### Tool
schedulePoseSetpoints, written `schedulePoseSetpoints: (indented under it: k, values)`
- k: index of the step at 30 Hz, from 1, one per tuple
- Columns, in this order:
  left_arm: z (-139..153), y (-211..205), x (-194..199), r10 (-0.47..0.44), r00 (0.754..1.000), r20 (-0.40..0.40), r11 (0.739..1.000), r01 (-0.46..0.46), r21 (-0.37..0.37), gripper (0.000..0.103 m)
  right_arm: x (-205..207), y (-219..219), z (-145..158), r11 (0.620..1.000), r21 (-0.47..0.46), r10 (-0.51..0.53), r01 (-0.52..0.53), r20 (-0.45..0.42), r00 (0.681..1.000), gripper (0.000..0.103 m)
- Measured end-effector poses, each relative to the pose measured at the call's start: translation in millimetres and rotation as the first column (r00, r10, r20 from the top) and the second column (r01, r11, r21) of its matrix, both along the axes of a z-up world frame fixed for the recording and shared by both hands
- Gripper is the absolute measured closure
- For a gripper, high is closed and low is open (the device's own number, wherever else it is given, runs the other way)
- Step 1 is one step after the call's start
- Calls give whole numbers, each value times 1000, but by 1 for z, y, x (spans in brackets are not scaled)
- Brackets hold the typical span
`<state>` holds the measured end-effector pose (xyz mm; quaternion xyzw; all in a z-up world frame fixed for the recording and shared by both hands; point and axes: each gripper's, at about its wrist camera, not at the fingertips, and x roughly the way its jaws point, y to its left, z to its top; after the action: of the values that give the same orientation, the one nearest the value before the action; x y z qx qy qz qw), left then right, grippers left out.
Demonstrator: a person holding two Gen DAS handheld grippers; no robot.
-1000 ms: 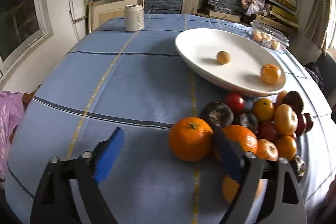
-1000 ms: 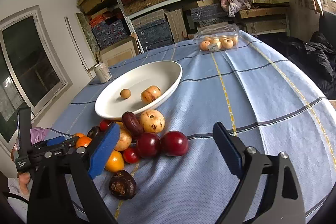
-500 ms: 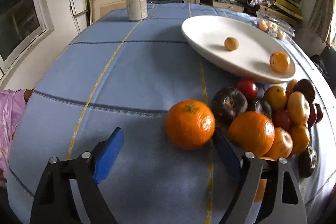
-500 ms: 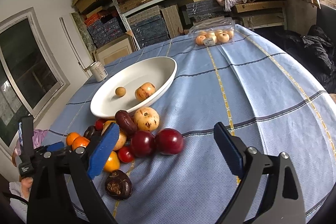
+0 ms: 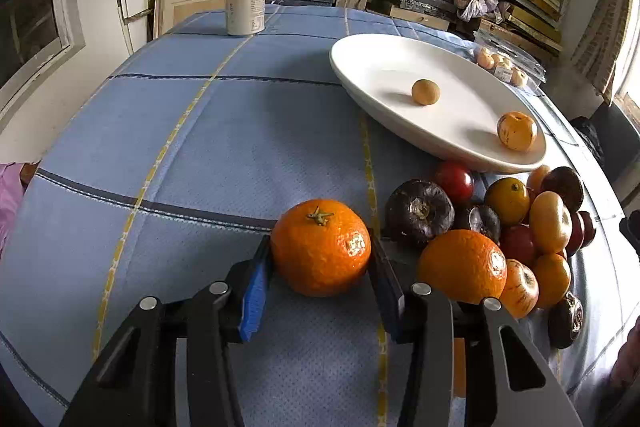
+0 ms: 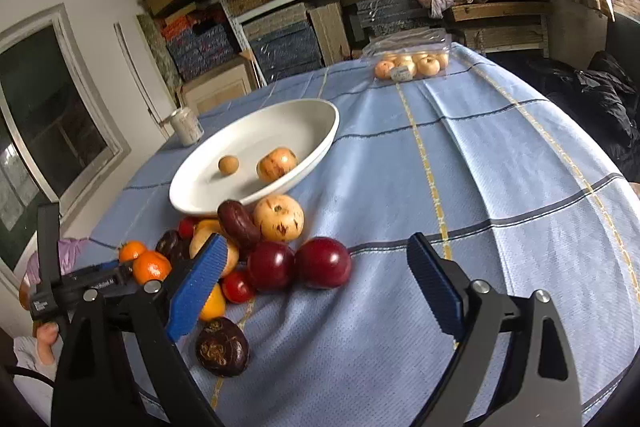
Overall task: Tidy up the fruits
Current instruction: 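Grasp a tangerine with the left gripper while the right gripper grasps a red plum, then lift the tangerine into the white plate with the left gripper while the right gripper drops the plum there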
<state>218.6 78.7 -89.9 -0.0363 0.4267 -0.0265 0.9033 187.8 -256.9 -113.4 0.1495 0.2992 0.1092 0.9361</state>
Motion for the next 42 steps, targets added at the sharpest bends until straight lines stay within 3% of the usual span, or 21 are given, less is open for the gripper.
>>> schedulePoseSetpoints:
  k: [4,6,15,19,25,30,33,42]
  values:
    - [1,4,-1,21,1000,2,1000,-21,3,57,5,11,-6,998,-56,24,-26,-39,999,15]
    - [1,8,-2,40,999,-3,999,-40,2,57,8,18,-9,994,-91,49,-54,-61,997,26]
    - [3,8,-6,38,999,3,999,-37,-6,57,25,25,-21,985,-164,29,-49,-124,992,51]
    - [4,7,-7,29,1000,10,1000,-29,-9,57,28,19,-19,986,-165,-9,-9,-108,994,51]
    - [5,5,-8,19,1000,15,1000,-19,-8,57,43,22,-24,985,-174,-4,-22,-147,989,51]
    - [5,4,-8,17,1000,9,1000,-17,-9,57,53,19,-35,991,-126,15,-42,-208,978,51]
    - [5,4,-8,17,1000,11,1000,-17,-9,57,52,21,-34,992,-106,44,-66,-199,979,63]
    - [9,3,-11,14,999,44,1000,-14,-14,57,42,16,-26,996,-71,42,-53,-144,989,64]
